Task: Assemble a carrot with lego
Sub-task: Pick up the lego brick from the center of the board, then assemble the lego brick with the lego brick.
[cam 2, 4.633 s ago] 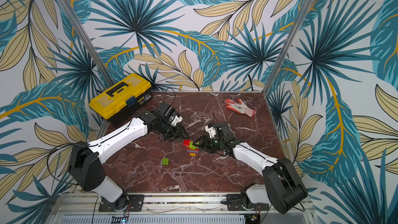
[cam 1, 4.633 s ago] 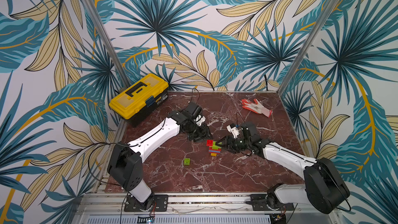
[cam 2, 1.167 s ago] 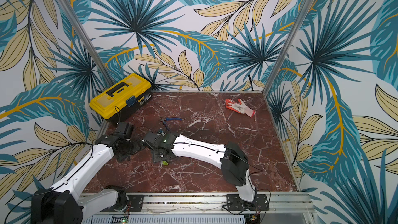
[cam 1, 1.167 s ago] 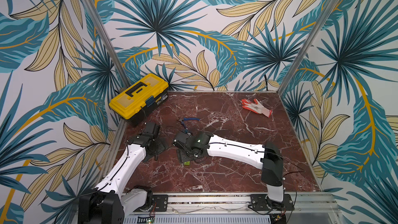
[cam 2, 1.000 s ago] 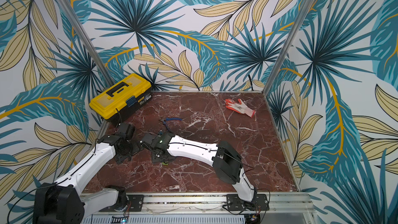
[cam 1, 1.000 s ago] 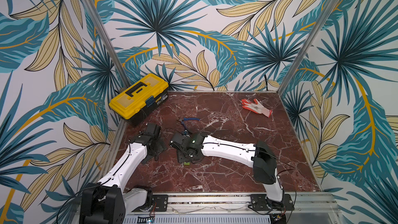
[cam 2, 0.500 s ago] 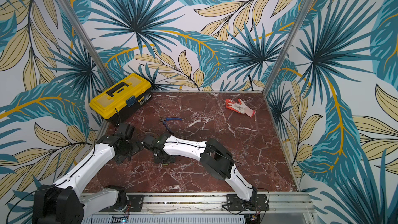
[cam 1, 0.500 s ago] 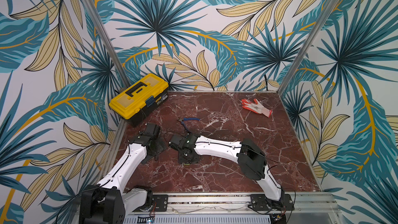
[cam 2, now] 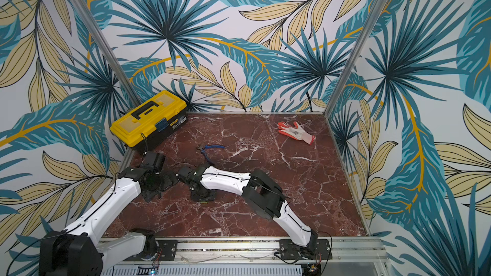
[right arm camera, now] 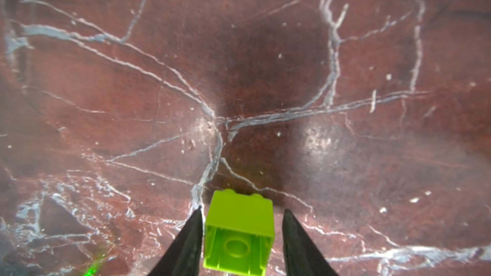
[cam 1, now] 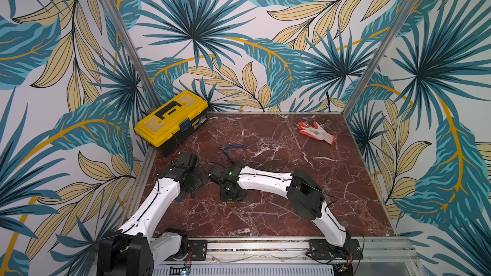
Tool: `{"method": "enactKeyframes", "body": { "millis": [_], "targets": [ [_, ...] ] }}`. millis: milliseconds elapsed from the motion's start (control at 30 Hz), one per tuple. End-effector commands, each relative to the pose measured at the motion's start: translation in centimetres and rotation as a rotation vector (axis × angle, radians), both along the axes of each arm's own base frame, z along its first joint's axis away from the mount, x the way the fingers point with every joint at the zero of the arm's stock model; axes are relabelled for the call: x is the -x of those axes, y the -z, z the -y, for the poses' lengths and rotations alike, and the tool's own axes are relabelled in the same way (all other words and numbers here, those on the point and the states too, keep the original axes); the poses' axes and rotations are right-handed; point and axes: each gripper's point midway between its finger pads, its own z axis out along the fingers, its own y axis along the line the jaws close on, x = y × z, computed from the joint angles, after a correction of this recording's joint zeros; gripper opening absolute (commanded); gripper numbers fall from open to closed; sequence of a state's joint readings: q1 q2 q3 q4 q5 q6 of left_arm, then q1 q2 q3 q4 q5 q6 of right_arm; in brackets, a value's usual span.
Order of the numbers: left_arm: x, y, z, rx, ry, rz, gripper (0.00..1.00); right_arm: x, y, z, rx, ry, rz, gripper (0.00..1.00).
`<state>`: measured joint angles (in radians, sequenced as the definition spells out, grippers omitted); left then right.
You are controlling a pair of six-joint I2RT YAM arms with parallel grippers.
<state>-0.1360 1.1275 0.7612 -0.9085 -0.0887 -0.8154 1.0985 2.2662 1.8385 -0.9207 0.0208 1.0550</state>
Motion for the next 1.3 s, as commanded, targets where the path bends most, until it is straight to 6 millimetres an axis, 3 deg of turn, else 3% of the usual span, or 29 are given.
{"method": "enactKeyframes", "body": {
  "millis": [0, 167, 333, 533, 667, 800, 867, 933, 1000, 1133, 1267],
  "targets": [
    [-0.4, -0.7, -0.1, 0.003, 0.007, 0.033, 0.99, 0.1, 0.7, 0.0, 0.01, -0.002, -0.022, 0.45],
    [-0.4, -0.6, 0.0, 0.006, 0.006, 0.035, 0.99, -0.1, 0.3, -0.2, -0.001, -0.011, -0.015, 0.33],
    [-0.4, -0.7, 0.0, 0.007, 0.01, 0.038, 0.99, 0.0, -1.5, -1.1, -0.05, -0.042, -0.018, 0.23],
    [-0.6, -2.3, 0.2, 0.024, 0.024, 0.11, 0.99, -0.2, -8.2, -1.7, -0.12, -0.126, 0.034, 0.19],
    [-1.0, -5.8, 1.0, 0.102, 0.048, 0.256, 1.0, 0.2, -13.9, 0.1, -0.131, -0.186, 0.071, 0.19],
    [-2.9, -10.0, 5.5, 0.318, 0.207, 0.421, 0.98, -0.2, -20.8, 3.8, -0.16, -0.221, 0.173, 0.19],
    [-3.3, -10.9, 7.8, 0.422, 0.272, 0.409, 0.99, -0.4, -23.6, 6.7, -0.149, -0.216, 0.208, 0.2],
    [-3.7, -11.4, 10.3, 0.46, 0.351, 0.372, 0.99, -0.5, -25.2, 10.0, -0.125, -0.207, 0.216, 0.2],
    [-3.7, -12.1, 13.3, 0.484, 0.432, 0.342, 0.99, -0.9, -25.4, 14.1, -0.073, -0.18, 0.211, 0.2],
    [-3.1, -13.0, 19.5, 0.551, 0.604, 0.265, 0.99, -2.0, -23.4, 20.0, -0.06, -0.101, 0.174, 0.2],
    [-2.9, -12.6, 23.7, 0.576, 0.718, 0.198, 1.0, -2.7, -20.7, 21.9, -0.06, -0.106, 0.128, 0.2]
  ]
}}
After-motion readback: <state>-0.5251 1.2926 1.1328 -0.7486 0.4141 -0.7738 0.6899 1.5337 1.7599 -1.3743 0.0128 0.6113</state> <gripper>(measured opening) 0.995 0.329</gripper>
